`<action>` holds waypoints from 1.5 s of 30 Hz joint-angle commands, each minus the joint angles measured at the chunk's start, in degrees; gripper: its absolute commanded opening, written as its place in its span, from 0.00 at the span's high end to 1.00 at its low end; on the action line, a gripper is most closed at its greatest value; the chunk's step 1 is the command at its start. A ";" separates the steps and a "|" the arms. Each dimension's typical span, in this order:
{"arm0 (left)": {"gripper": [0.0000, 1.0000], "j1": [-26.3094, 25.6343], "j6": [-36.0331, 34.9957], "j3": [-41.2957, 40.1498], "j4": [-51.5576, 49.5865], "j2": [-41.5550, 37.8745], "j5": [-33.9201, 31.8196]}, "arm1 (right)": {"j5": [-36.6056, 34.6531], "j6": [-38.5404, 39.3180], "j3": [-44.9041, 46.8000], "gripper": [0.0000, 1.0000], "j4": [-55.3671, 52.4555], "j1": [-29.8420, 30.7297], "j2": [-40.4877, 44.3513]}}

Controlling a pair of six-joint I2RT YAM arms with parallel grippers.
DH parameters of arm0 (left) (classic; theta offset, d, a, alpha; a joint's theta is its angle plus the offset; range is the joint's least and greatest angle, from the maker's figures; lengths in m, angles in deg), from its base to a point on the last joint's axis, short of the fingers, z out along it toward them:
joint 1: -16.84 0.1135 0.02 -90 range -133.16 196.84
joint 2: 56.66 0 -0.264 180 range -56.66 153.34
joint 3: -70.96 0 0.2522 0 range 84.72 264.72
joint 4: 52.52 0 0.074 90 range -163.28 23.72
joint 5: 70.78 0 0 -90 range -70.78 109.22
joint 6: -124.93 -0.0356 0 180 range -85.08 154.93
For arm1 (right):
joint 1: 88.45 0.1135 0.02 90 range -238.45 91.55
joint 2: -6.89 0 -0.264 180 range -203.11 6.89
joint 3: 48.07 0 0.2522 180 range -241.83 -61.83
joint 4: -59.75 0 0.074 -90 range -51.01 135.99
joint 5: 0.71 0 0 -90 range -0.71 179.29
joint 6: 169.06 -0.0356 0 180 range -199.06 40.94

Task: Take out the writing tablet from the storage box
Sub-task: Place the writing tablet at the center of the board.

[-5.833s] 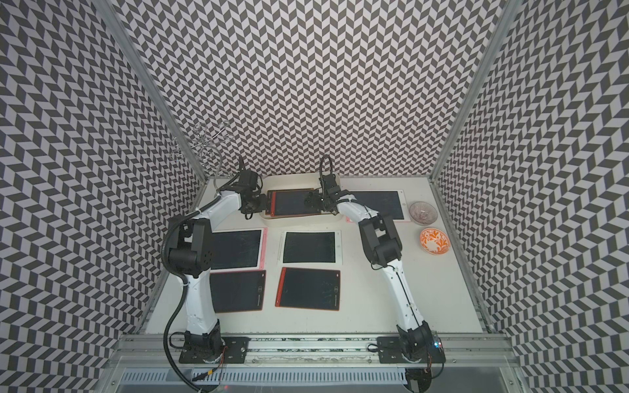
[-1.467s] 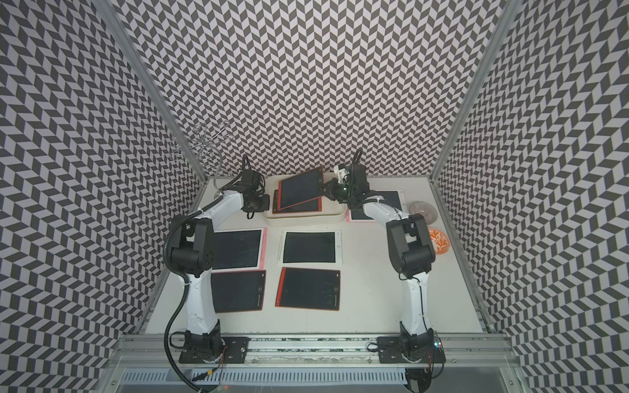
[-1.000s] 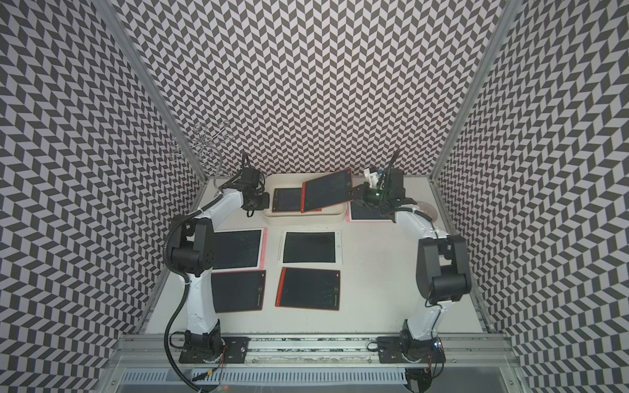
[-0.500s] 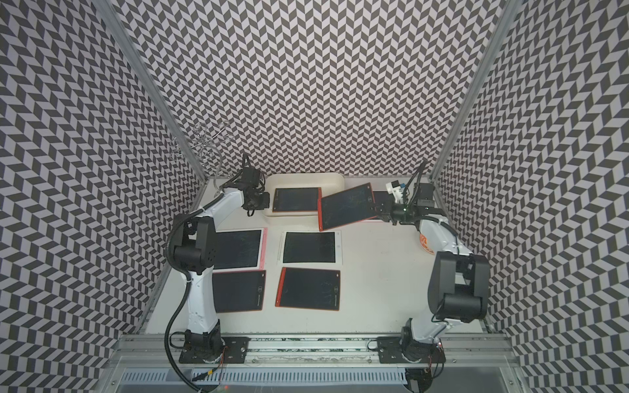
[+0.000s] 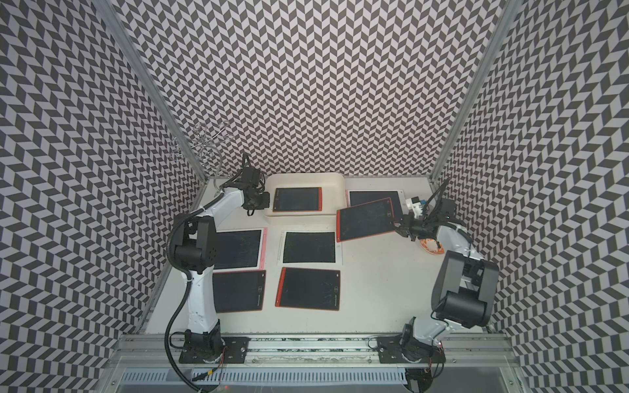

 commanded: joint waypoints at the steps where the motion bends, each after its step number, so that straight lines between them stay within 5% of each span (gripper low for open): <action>1: 1.00 0.22 -0.96 0.90 0.34 0.51 0.62 | -3.25 3.76 -0.78 1.00 -1.98 -1.02 2.64; 11: 1.00 0.57 -0.87 0.64 0.53 0.68 1.22 | -11.53 5.73 -2.37 1.00 -6.46 -1.96 2.98; 30: 1.00 0.66 -0.44 -0.97 1.31 -0.11 1.83 | -7.86 5.13 1.15 1.00 -5.63 -5.35 7.54; 45: 1.00 0.57 -0.11 -1.75 1.74 0.07 2.73 | -14.62 4.08 3.14 1.00 -4.87 -2.18 5.70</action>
